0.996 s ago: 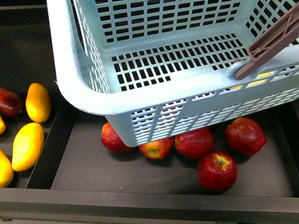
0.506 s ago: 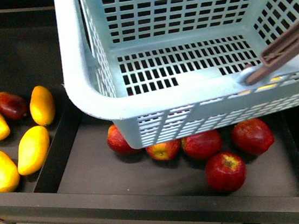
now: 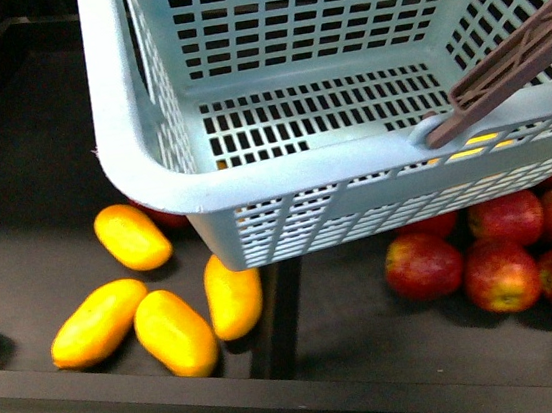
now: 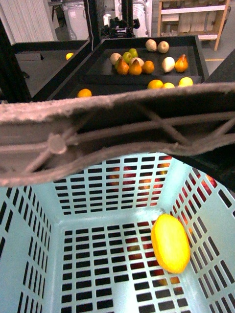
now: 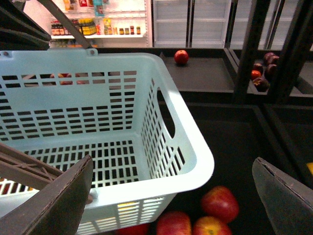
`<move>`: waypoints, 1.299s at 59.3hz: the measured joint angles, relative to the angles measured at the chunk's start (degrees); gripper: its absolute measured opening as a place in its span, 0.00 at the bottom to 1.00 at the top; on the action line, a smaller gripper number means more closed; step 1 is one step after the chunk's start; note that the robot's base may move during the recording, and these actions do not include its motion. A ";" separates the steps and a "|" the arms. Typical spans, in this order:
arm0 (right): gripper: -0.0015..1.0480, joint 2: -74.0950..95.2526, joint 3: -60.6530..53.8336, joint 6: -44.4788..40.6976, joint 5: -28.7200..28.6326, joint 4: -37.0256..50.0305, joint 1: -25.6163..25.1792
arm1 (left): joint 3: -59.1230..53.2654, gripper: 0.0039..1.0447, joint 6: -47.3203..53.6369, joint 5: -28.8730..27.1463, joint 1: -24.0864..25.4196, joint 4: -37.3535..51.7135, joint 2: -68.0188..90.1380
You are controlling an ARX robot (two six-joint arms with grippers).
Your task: Pick lemon and mango into basket
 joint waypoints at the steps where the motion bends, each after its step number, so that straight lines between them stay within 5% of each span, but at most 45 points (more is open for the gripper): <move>1: 0.92 0.09 0.00 0.00 -0.02 0.00 0.02 | 0.00 0.04 -0.04 -0.02 0.00 0.00 0.00; 77: 0.92 -0.07 -0.07 -0.02 -0.39 0.04 0.13 | -0.07 0.04 0.02 -1.33 1.11 0.00 -0.22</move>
